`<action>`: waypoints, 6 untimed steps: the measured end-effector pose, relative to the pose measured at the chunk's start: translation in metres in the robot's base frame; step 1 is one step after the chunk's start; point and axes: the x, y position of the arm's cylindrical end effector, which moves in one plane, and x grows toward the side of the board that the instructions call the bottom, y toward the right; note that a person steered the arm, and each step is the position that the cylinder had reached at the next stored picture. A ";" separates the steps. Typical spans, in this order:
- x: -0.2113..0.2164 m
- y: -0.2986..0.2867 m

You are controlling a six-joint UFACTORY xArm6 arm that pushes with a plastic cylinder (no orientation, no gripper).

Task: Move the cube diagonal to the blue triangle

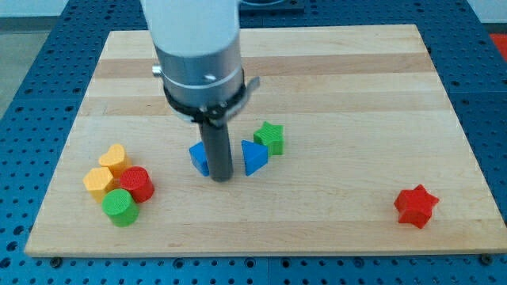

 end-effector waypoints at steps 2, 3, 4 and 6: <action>-0.025 -0.018; -0.025 -0.036; -0.025 -0.092; -0.034 -0.102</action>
